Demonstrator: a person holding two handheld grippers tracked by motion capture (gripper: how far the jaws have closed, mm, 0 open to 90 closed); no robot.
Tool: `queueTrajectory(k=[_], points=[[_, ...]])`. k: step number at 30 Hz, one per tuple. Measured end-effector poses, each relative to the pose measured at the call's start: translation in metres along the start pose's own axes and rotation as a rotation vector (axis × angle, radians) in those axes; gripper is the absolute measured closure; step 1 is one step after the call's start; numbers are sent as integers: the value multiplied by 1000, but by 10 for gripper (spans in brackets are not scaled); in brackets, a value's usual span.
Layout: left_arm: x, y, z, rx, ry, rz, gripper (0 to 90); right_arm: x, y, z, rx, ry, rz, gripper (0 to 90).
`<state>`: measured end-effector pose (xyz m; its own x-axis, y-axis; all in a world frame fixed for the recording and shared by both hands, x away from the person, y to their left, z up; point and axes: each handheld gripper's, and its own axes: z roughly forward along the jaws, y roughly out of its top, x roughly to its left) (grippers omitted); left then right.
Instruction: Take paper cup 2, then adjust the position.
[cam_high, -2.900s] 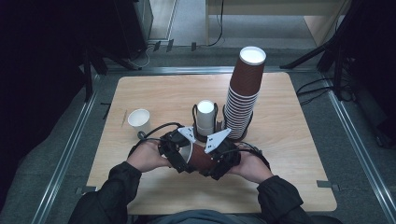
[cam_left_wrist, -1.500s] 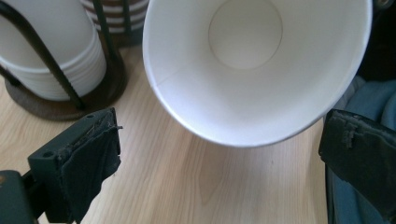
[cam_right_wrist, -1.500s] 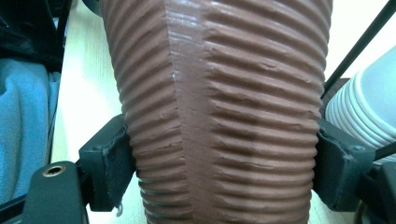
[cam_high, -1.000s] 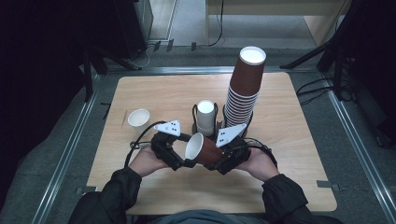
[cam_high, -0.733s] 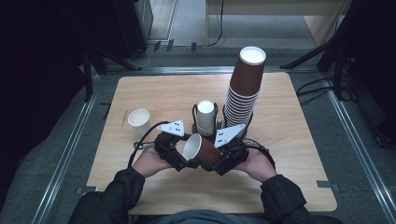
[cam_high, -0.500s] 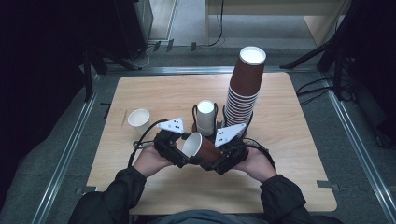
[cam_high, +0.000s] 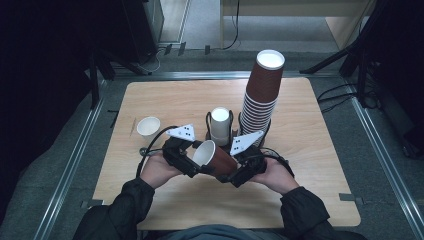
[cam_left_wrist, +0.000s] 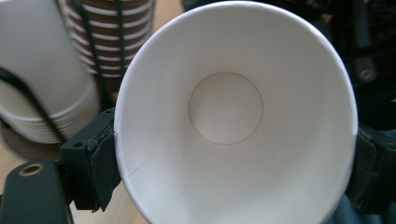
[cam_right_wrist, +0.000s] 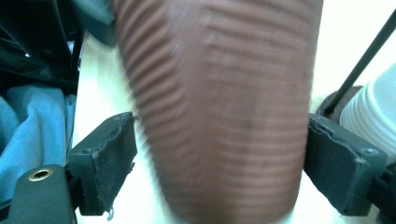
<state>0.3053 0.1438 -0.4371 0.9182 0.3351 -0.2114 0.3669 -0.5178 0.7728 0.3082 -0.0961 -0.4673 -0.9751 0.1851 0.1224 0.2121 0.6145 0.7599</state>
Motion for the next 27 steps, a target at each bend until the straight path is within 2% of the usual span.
queueTrajectory(k=[4, 7, 10, 15, 19, 23, 27], points=[[4, -2, -4, 34, 15, -13, 95, 0, -3, -6, 16, -11, 8, 145], [5, -3, -7, 40, 57, -5, 96, -2, -5, -10, 18, -21, 34, 145], [7, -3, -10, 39, 90, -11, 96, -4, -7, -10, 43, -57, 66, 145], [10, -5, -11, 75, 93, -14, 95, -6, -10, -12, 57, -86, 95, 145], [10, -6, -11, 100, 102, 0, 95, -8, -12, -14, 60, -113, 110, 145], [13, -6, -12, 122, 95, -4, 95, -9, -15, -16, 56, -143, 118, 146], [12, -7, -18, 126, 93, -4, 95, -10, -19, -23, 17, -146, 127, 149]])
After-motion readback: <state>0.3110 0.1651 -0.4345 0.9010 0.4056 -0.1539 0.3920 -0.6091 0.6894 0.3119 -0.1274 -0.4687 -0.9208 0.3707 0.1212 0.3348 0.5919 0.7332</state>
